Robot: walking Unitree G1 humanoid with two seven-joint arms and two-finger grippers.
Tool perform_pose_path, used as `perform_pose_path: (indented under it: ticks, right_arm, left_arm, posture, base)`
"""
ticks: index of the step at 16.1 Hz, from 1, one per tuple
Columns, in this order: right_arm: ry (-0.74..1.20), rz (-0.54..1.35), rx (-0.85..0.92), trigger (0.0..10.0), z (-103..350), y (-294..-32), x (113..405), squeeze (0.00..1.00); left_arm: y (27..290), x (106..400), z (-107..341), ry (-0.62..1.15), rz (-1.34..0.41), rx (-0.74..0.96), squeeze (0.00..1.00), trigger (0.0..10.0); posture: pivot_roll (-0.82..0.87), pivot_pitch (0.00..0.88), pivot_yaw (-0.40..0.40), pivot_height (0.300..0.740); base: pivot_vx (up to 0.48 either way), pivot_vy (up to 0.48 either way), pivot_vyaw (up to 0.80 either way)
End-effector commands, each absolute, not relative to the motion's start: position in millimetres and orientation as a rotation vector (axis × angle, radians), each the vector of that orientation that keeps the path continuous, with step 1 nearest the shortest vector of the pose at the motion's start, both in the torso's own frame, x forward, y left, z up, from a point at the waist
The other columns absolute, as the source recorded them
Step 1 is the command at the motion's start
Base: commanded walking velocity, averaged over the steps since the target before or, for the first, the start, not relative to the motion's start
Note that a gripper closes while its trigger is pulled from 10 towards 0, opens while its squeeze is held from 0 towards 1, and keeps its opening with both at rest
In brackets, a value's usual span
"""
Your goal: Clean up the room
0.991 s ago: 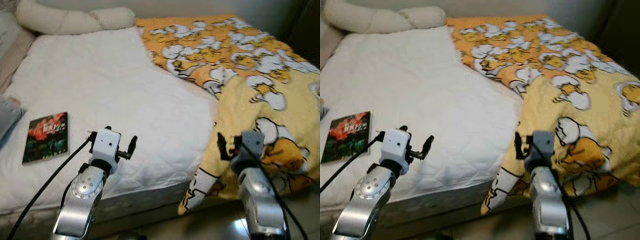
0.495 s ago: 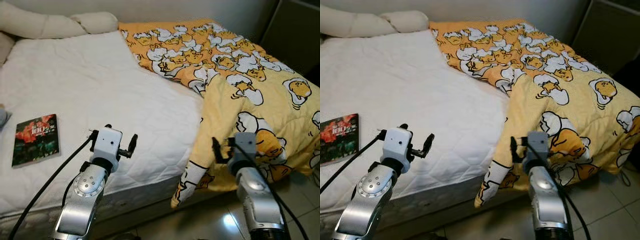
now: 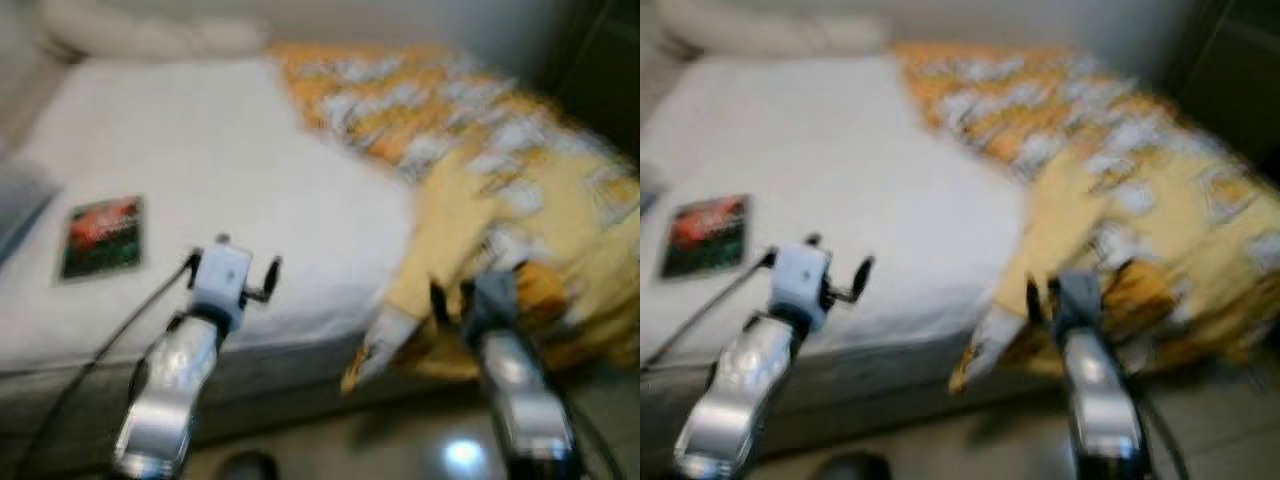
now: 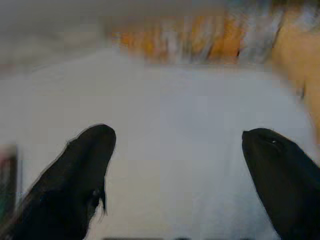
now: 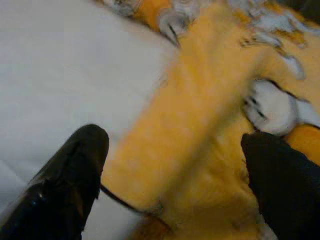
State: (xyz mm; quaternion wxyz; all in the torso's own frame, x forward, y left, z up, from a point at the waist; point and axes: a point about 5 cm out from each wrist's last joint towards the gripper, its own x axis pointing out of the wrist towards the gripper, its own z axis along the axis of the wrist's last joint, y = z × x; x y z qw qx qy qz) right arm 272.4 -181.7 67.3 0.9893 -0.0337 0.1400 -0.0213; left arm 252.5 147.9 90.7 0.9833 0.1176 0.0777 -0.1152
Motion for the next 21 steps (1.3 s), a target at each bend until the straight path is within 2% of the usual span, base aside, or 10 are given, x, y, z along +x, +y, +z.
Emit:
perform_pose_path:
  ticks: [1, 2, 8, 21]
  right_arm:
    - [0.289, -0.029, -0.060, 10.0, 64.9, -176.8, 270.4, 1.00]
    - [0.290, -0.026, -0.068, 10.0, 65.1, -177.2, 270.8, 0.00]
    - [0.300, -0.021, -0.063, 10.0, 64.6, -179.5, 270.3, 0.00]
    - [0.308, -0.012, -0.076, 10.0, 64.0, -178.4, 269.9, 0.00]
  left_arm:
    - [148.1, 259.4, 101.2, 0.115, -0.231, 0.243, 0.57, 10.0]
    - [146.4, 260.3, 101.3, 0.114, -0.237, 0.216, 0.58, 10.0]
    - [147.9, 259.1, 100.9, 0.113, -0.226, 0.167, 0.59, 10.0]
    - [149.0, 257.4, 100.7, 0.113, -0.224, 0.147, 0.59, 10.0]
  posture:
    - [0.04, 0.000, 0.001, 0.740]
    - [0.04, 0.000, 0.001, 0.740]
    - [0.04, 0.000, -0.006, 0.740]
    - [0.04, 0.000, -0.010, 0.740]
  base:
    - [0.000, 0.000, 0.00]
    - [0.000, 0.000, 0.00]
    - [0.000, 0.000, 0.00]
    - [0.355, 0.000, 0.00]
